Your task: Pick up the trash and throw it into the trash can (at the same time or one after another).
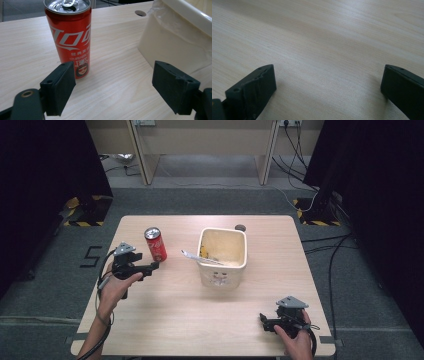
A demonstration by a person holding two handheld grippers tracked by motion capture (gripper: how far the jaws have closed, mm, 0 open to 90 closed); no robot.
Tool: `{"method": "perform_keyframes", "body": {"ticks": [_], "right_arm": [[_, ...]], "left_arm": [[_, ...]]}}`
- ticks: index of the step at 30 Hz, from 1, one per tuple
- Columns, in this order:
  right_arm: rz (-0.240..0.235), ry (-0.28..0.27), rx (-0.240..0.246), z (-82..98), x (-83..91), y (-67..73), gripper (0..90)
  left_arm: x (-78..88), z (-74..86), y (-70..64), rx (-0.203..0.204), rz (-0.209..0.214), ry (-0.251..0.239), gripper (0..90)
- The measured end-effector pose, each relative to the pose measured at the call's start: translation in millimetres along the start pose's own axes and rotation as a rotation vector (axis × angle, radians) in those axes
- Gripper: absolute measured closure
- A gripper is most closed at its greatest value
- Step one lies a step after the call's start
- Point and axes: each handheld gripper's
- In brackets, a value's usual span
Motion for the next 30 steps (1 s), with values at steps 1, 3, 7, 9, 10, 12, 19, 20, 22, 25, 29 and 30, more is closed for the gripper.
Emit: {"method": "perform_keyframes", "body": {"ticks": [1, 3, 7, 9, 10, 12, 19, 20, 22, 25, 29, 30], "right_arm": [[0.0, 0.0, 0.0, 0.0, 0.0, 0.0, 0.2], [0.0, 0.0, 0.0, 0.0, 0.0, 0.0, 0.2], [0.0, 0.0, 0.0, 0.0, 0.0, 0.0, 0.2], [0.0, 0.0, 0.0, 0.0, 0.0, 0.0, 0.2], [0.0, 0.0, 0.0, 0.0, 0.0, 0.0, 0.3], [0.0, 0.0, 0.0, 0.0, 0.0, 0.0, 0.2], [0.0, 0.0, 0.0, 0.0, 0.0, 0.0, 0.2], [0.0, 0.0, 0.0, 0.0, 0.0, 0.0, 0.2], [0.0, 0.0, 0.0, 0.0, 0.0, 0.0, 0.2], [0.0, 0.0, 0.0, 0.0, 0.0, 0.0, 0.2], [0.0, 0.0, 0.0, 0.0, 0.0, 0.0, 0.2], [0.0, 0.0, 0.0, 0.0, 0.0, 0.0, 0.2]], "left_arm": [[-0.8, -0.2, 0.9, 0.0, -0.006, -0.004, 18.5], [-3.3, -1.4, 3.8, 0.001, -0.024, -0.007, 18.5], [-6.0, -4.0, 7.2, 0.001, -0.036, -0.014, 18.5], [-7.8, -5.2, 8.8, 0.005, -0.038, -0.012, 18.5], [-7.8, -5.2, 8.8, 0.005, -0.038, -0.012, 18.5], [-10.2, -6.4, 10.3, 0.006, -0.042, -0.006, 18.6], [-18.5, -11.1, 14.8, 0.011, -0.058, -0.007, 18.5], [-19.2, -11.6, 15.3, 0.012, -0.063, -0.01, 18.5], [-22.2, -13.5, 17.4, 0.018, -0.066, -0.008, 18.5], [-24.4, -15.3, 17.8, 0.017, -0.07, -0.005, 18.5], [-28.7, -18.0, 19.7, 0.019, -0.078, 0.003, 18.5], [-28.7, -18.0, 19.7, 0.019, -0.078, 0.003, 18.5]]}}
Point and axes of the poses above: each handheld gripper's, and its own axes: x roughly backward along the jaws, z roughly out of its underside, y roughly to its left, and after that the axes turned 9 degrees about x, right-handed
